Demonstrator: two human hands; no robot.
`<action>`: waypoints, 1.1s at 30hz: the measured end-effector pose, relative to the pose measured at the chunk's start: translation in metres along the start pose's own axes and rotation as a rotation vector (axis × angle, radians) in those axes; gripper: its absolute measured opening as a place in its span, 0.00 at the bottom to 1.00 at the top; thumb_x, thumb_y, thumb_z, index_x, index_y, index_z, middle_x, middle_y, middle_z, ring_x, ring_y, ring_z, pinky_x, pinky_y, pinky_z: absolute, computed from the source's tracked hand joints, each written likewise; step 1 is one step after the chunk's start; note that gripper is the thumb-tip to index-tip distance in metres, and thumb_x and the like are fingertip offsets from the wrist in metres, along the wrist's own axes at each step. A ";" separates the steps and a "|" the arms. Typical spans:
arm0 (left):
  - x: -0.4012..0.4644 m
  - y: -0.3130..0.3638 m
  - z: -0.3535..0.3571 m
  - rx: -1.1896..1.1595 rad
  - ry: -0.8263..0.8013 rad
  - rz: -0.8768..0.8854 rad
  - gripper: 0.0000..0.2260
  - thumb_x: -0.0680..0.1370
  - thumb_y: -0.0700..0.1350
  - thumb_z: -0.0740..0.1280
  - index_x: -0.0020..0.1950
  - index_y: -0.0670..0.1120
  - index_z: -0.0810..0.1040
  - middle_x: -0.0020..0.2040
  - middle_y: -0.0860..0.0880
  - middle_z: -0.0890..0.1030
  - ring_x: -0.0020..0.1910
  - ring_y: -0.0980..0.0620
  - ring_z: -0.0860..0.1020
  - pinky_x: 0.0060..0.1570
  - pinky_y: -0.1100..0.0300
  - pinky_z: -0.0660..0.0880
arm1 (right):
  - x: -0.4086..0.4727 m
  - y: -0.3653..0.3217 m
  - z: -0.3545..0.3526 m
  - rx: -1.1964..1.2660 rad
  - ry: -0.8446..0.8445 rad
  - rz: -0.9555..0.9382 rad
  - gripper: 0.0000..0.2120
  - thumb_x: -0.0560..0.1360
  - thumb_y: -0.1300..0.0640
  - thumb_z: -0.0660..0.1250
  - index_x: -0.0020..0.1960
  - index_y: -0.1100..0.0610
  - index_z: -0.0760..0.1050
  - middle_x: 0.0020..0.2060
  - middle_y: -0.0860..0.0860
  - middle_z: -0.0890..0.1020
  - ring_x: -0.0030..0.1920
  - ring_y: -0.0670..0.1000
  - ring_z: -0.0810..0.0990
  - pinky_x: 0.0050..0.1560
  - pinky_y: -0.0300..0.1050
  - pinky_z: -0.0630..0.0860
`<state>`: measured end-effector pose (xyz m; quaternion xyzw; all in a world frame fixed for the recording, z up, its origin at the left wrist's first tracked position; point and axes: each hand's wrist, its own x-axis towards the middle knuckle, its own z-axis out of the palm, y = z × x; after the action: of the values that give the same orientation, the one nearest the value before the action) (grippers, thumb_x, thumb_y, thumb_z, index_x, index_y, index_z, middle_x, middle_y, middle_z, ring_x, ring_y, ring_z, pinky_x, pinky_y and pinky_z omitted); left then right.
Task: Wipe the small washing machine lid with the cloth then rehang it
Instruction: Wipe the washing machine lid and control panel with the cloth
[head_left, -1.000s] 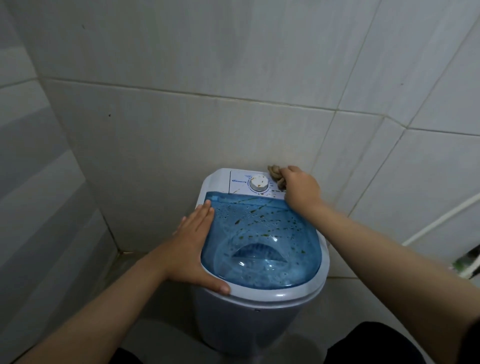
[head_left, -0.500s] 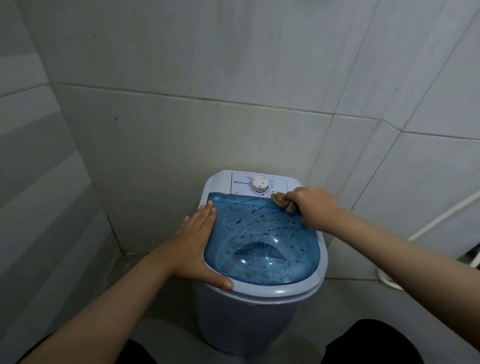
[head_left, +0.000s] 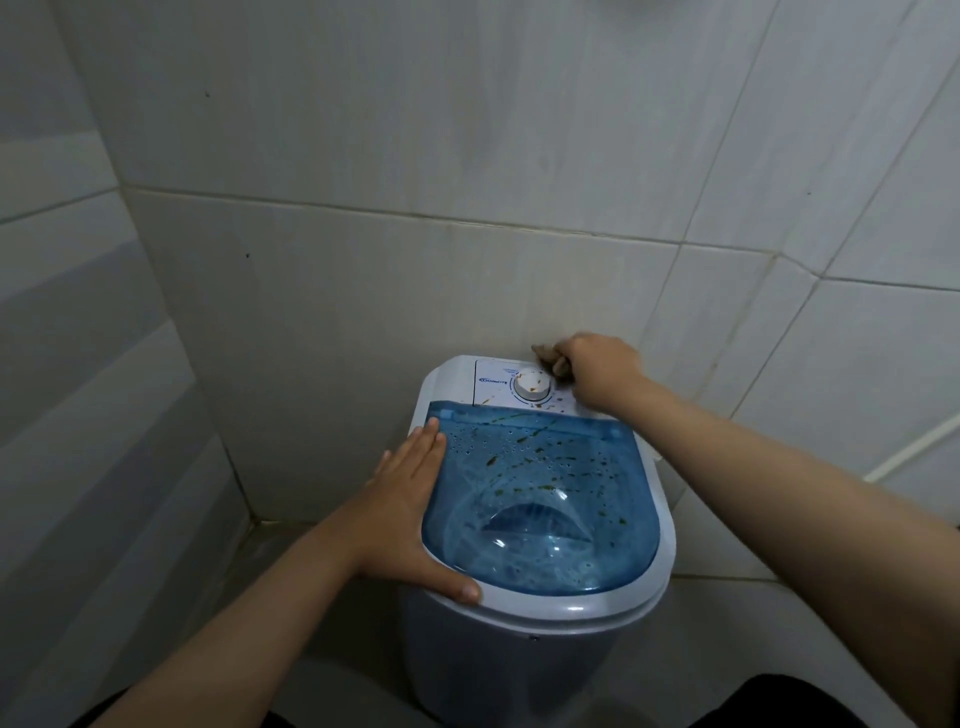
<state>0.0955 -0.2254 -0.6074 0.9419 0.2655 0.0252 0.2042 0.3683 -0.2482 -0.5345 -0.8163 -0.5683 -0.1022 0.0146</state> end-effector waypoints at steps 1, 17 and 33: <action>0.000 0.000 0.000 0.002 0.003 0.001 0.66 0.54 0.75 0.68 0.74 0.49 0.29 0.73 0.55 0.25 0.72 0.57 0.28 0.73 0.51 0.34 | -0.001 -0.003 0.008 -0.043 -0.018 -0.012 0.16 0.72 0.66 0.63 0.59 0.57 0.74 0.55 0.55 0.79 0.51 0.60 0.80 0.43 0.50 0.77; -0.001 0.001 -0.002 0.007 -0.010 -0.009 0.67 0.53 0.76 0.67 0.74 0.48 0.30 0.73 0.54 0.26 0.73 0.56 0.29 0.73 0.51 0.35 | -0.047 -0.002 0.007 -0.260 -0.132 -0.285 0.15 0.74 0.65 0.59 0.59 0.54 0.71 0.57 0.49 0.79 0.49 0.55 0.81 0.35 0.44 0.66; -0.001 0.000 -0.001 -0.003 0.003 0.003 0.66 0.54 0.75 0.69 0.74 0.49 0.30 0.74 0.54 0.26 0.72 0.56 0.29 0.71 0.54 0.33 | 0.012 -0.020 -0.041 0.088 0.015 -0.195 0.25 0.69 0.69 0.60 0.62 0.51 0.75 0.55 0.53 0.82 0.53 0.57 0.79 0.42 0.47 0.77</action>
<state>0.0946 -0.2257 -0.6066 0.9419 0.2644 0.0272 0.2052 0.3480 -0.2358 -0.4939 -0.7548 -0.6490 -0.0843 0.0446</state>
